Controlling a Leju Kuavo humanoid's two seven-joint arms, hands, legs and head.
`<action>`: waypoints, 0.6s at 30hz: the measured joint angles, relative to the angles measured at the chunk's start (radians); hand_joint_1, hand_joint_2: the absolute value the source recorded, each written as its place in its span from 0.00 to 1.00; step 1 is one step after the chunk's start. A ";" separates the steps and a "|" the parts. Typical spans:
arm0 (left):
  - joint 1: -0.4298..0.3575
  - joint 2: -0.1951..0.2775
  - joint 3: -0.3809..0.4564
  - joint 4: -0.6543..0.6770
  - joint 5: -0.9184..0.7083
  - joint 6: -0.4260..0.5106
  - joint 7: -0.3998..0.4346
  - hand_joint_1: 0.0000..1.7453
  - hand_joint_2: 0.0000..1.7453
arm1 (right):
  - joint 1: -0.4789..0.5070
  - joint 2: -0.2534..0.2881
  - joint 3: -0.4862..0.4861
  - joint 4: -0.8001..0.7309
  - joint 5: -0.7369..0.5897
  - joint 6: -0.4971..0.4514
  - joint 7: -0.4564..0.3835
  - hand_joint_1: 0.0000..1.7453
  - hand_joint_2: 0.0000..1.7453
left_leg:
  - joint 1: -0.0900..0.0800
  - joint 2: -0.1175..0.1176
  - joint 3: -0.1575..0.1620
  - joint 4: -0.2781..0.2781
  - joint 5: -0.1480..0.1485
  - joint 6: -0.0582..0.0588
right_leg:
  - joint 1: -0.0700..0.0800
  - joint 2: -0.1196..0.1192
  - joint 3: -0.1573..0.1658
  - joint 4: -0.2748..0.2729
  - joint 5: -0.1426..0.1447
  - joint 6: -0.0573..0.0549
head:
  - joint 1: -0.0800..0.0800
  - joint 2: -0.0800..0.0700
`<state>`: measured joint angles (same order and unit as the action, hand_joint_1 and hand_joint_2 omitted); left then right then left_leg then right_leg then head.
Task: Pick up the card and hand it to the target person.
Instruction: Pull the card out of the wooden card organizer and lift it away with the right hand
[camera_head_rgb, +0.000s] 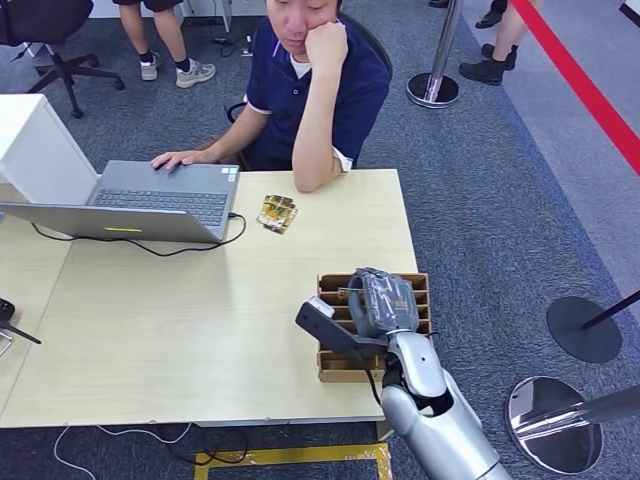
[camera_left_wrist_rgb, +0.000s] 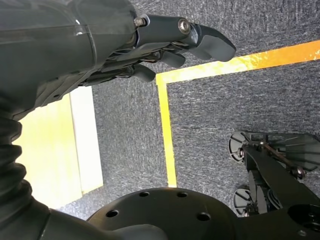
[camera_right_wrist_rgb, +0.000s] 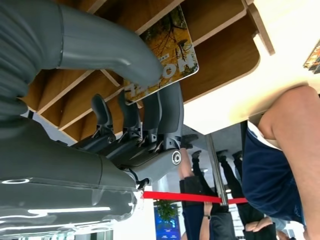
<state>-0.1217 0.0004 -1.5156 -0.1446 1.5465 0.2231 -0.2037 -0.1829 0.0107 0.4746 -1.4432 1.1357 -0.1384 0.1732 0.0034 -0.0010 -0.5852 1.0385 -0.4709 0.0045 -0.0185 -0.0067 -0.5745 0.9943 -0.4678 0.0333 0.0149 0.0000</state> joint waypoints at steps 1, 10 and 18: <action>0.000 0.000 0.000 0.000 0.000 0.000 0.000 0.00 1.00 | -0.001 0.000 0.000 0.000 -0.001 0.000 -0.001 0.70 1.00 | 0.000 0.000 0.000 0.000 0.000 0.000 | 0.000 0.000 0.000 0.000 0.000 0.000 | 0.000 0.000; 0.000 0.000 0.000 0.000 0.000 0.000 0.000 0.00 1.00 | -0.005 0.005 0.000 0.006 -0.003 -0.005 -0.003 0.83 1.00 | 0.000 0.000 0.000 0.000 0.000 0.000 | 0.000 0.000 0.000 0.000 -0.001 0.000 | 0.000 0.000; 0.000 0.000 0.000 0.000 0.000 0.000 0.002 0.00 1.00 | -0.011 0.005 0.001 0.011 -0.019 -0.017 -0.004 0.88 1.00 | 0.000 0.000 0.000 0.000 0.000 0.000 | 0.000 0.000 0.000 0.000 -0.001 0.000 | 0.000 0.000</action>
<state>-0.1217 0.0004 -1.5153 -0.1446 1.5465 0.2228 -0.2021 -0.1944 0.0156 0.4757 -1.4323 1.1165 -0.1553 0.1690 0.0035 -0.0010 -0.5853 1.0385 -0.4713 0.0044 -0.0185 -0.0067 -0.5744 0.9943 -0.4684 0.0336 0.0149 0.0000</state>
